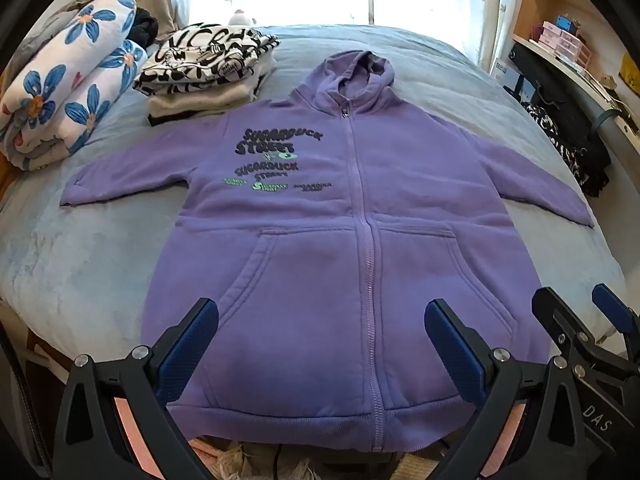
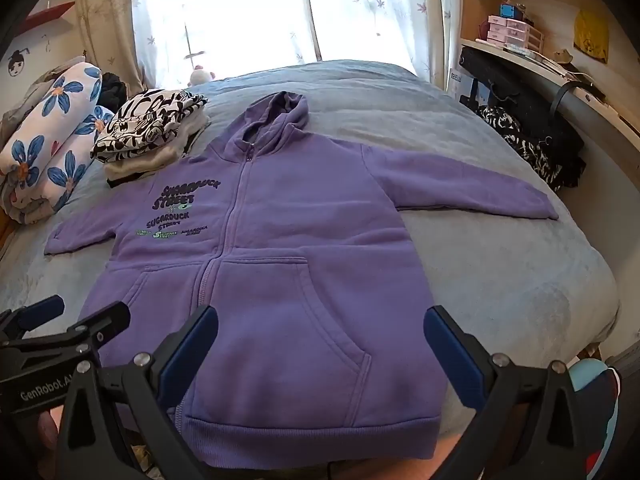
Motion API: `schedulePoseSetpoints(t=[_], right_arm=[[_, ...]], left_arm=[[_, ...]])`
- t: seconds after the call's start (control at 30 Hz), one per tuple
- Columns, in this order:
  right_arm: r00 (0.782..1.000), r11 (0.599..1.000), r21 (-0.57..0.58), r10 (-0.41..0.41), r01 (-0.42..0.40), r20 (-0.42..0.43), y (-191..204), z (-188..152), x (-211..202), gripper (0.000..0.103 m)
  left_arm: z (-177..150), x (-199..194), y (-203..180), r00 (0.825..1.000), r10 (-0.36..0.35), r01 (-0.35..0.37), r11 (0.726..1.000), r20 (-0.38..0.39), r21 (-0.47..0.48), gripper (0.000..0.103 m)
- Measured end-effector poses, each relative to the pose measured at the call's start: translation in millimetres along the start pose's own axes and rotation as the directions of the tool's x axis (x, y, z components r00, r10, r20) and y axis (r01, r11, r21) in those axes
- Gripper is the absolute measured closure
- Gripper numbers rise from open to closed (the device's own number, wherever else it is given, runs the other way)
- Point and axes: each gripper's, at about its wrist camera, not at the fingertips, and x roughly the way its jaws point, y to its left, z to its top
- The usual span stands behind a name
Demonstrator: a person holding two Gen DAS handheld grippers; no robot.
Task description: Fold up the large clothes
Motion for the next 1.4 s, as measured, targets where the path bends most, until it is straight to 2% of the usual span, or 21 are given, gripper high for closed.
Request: schedulePoseSetpoints(t=[0.1, 0.13, 0.23, 0.27, 0.43, 0.73, 1.4], right_arm=[[1.000, 1.000, -0.013, -0.003, 0.003, 0.015, 0.3, 1.4, -2.9, 0.000], [1.000, 1.000, 0.020, 0.022, -0.022, -0.016, -7.0, 2.4, 1.1, 0.000], [1.000, 1.000, 0.017, 0.021, -0.020, -0.017, -10.4, 5.2, 2.5, 0.000], [1.000, 1.000, 0.001, -0.003, 0.003, 0.001, -3.1, 0.3, 1.9, 0.000], [1.000, 1.000, 0.003, 0.001, -0.001, -0.004, 8.3, 1.9, -0.1, 0.000], [1.000, 1.000, 0.019, 0.025, -0.025, 0.003, -5.3, -0.3, 1.8, 0.000], [0.998, 0.999, 0.029, 0.045, -0.046, 0.041, -8.2, -1.6, -4.2, 0.000]], left_arm=[[0.7, -0.4, 0.2, 1.000, 0.006, -0.006, 1.000, -0.010, 0.003, 0.001], [0.3, 0.0, 0.2, 1.000, 0.004, -0.004, 1.000, -0.014, 0.004, 0.001], [-4.5, 3.9, -4.0, 1.000, 0.014, -0.014, 1.000, -0.024, 0.018, 0.001], [-8.2, 7.7, -7.4, 0.999, 0.015, -0.015, 1.000, -0.030, 0.022, 0.001], [-14.3, 13.1, -13.0, 0.999, 0.015, -0.014, 0.999, -0.045, 0.029, 0.001], [-7.1, 10.2, -3.4, 0.998, -0.032, 0.032, 0.999, -0.063, 0.007, 0.001], [-6.2, 6.6, -4.5, 0.997, -0.065, 0.065, 0.998, -0.043, -0.005, 0.002]])
